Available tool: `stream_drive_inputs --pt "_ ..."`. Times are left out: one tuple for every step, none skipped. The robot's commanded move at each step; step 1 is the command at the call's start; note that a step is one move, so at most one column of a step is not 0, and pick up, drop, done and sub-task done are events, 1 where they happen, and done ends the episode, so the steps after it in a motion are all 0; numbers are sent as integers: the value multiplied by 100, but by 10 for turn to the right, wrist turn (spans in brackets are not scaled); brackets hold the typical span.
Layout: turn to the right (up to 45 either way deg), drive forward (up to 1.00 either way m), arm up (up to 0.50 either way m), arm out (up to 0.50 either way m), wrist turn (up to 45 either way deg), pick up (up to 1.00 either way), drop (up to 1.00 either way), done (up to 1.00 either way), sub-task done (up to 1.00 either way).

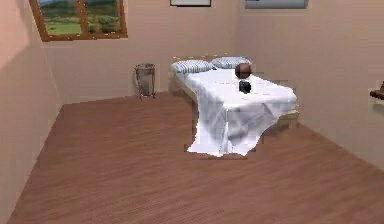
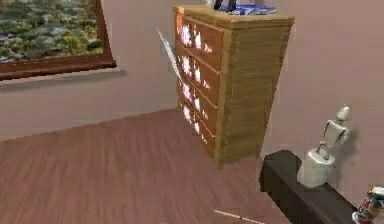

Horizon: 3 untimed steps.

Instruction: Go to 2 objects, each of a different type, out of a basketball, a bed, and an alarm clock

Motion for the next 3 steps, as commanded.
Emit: stream_drive_inputs --pt "0 80 0 0 0 0 0 0 0" --pt "450 0 0 0 0 0 0 0 0" --pt "60 0 0 0 0 0 0 0 0"
